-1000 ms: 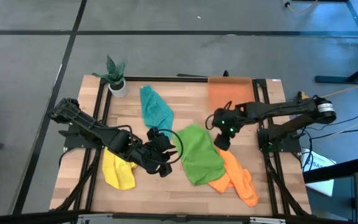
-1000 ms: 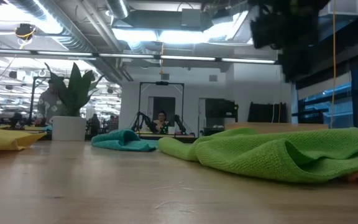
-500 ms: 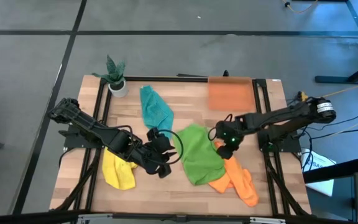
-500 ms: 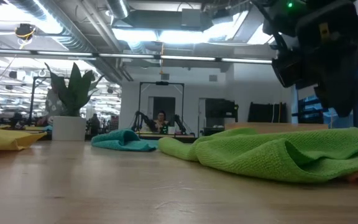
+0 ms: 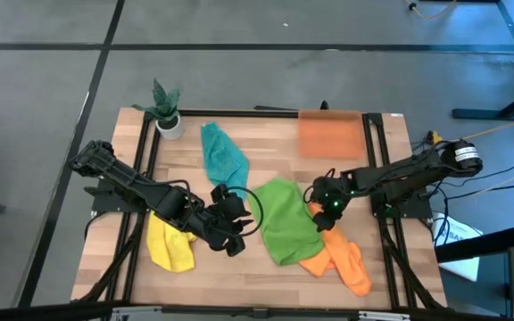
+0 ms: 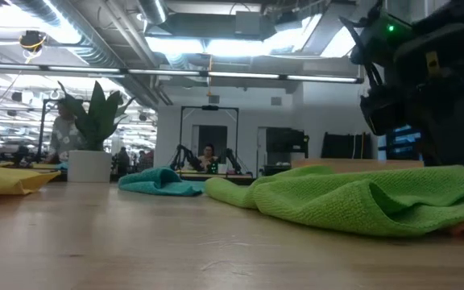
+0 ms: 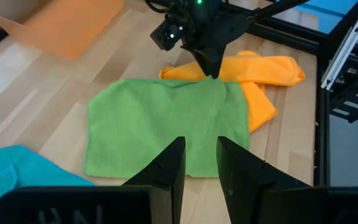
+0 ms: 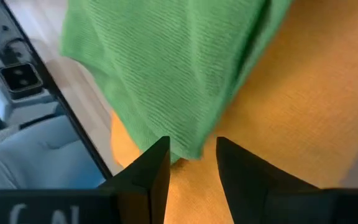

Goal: Roll microfiber towels into tight, uniform cylinder then place into a basket
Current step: Fold the green towel

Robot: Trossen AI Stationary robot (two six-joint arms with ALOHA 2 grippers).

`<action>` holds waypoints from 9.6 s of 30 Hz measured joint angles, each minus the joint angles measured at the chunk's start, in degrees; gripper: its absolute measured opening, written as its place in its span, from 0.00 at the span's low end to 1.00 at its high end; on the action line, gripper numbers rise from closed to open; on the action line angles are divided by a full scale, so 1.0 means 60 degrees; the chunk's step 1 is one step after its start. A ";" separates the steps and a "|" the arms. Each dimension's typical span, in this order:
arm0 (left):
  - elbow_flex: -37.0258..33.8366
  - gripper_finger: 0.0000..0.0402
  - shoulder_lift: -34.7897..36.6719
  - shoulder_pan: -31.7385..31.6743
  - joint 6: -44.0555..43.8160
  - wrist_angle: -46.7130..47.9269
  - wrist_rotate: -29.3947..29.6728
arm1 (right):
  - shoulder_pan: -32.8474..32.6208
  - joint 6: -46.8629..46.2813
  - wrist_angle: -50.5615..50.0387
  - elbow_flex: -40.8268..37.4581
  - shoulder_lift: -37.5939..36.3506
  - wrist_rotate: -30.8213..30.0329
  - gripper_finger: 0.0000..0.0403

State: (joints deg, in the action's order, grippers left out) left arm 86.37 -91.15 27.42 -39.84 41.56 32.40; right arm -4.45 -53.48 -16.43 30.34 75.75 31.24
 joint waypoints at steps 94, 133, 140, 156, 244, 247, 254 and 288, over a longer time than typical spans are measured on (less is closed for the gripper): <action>0.0004 0.21 -0.0030 0.0084 -0.0016 0.0732 -0.0598 | -0.1601 0.0064 0.1329 0.0442 -0.3727 -0.2955 0.31; -0.0009 0.21 -0.3416 -0.0180 0.1264 -0.2706 -0.3027 | -0.1869 0.6460 -0.4600 0.4755 -0.3909 -0.4709 0.31; -0.0007 0.28 -0.3725 -0.0490 0.1480 -0.2813 -0.3318 | -0.1869 0.6164 -0.4588 0.4755 -0.3905 -0.4702 0.31; 0.0007 0.29 -0.5142 -0.0543 0.4988 -0.4882 -0.3807 | -0.1869 0.6168 -0.4520 0.4755 -0.3901 -0.4797 0.31; -0.0018 0.00 -0.4036 -0.0036 -0.0877 -0.1583 -0.3741 | -0.2905 0.7751 -0.3177 0.3553 -0.0559 -0.1667 0.31; -0.0015 0.00 -0.4036 -0.0030 -0.0873 -0.1574 -0.3741 | -0.3071 0.7782 -0.2600 0.3553 -0.0136 -0.1726 0.31; -0.0011 0.00 -0.4036 0.0007 -0.0844 -0.1567 -0.3741 | -0.3401 0.8298 -0.1990 0.3553 0.0758 -0.1634 0.30; -0.0007 0.00 -0.4036 0.0022 -0.0866 -0.1566 -0.3738 | -0.4039 1.0013 -0.0384 0.3509 0.1914 -0.3428 0.49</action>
State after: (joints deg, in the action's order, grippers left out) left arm 86.32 -115.37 27.55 -45.04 32.16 9.98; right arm -28.68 6.60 -18.74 51.40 87.23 10.67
